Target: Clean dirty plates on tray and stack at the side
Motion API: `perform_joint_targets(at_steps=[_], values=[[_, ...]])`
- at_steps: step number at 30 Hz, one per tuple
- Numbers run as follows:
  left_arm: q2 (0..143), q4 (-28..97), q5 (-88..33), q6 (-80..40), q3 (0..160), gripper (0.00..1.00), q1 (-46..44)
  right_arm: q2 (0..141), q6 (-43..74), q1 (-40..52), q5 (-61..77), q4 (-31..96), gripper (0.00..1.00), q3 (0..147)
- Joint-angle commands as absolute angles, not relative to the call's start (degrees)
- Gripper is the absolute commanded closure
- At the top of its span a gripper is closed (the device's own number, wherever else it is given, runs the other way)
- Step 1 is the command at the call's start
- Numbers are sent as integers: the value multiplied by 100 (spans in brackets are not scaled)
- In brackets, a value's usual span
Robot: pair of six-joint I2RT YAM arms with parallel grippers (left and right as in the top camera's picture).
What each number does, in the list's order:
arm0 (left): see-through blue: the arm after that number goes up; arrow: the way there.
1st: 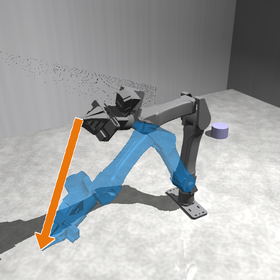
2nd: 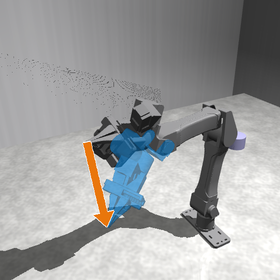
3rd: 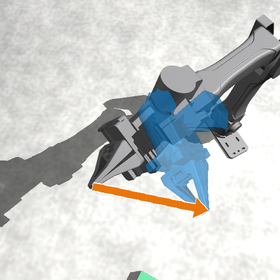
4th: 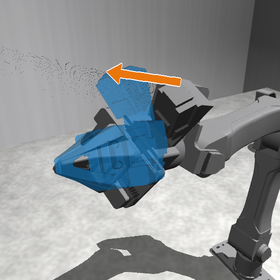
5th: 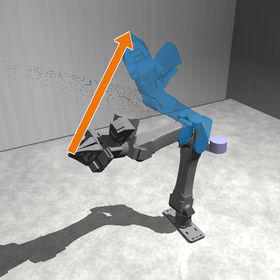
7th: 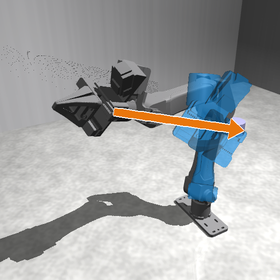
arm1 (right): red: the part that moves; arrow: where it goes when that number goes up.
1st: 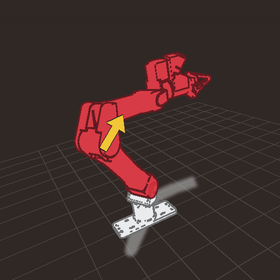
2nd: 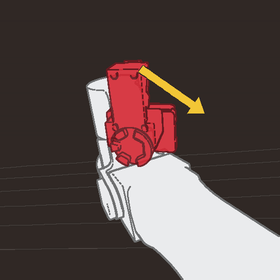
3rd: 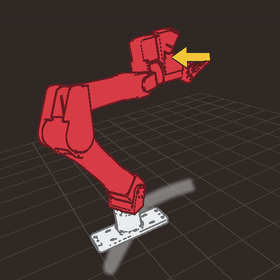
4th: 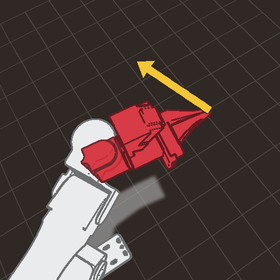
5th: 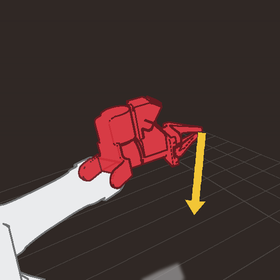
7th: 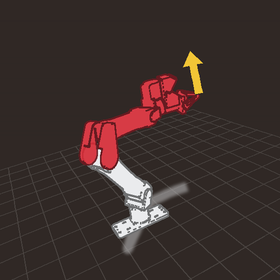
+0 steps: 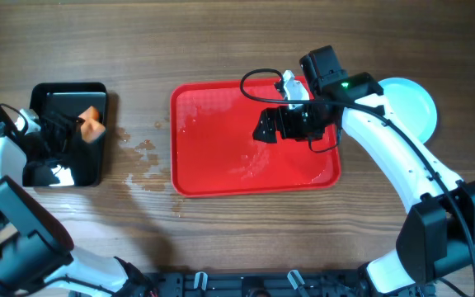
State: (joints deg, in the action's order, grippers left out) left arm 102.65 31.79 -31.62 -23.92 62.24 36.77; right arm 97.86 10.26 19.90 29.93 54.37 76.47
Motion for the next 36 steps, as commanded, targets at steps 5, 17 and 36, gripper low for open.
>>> perform_joint_targets(at_steps=[5, 17, 36], values=[[10779, 2624, -3962, -2646, 6292, 34, 3664, 9730, 1070, 2010, 2956, 5428, 4, 7625], [11041, 1964, -4305, -2797, 6292, 39, 3350, 9730, 1079, 2010, 2958, 5463, 4, 7625], [10464, 2554, -2073, -2727, 6313, 96, 3365, 9730, 1041, 2008, 2952, 5461, 1, 7625]])
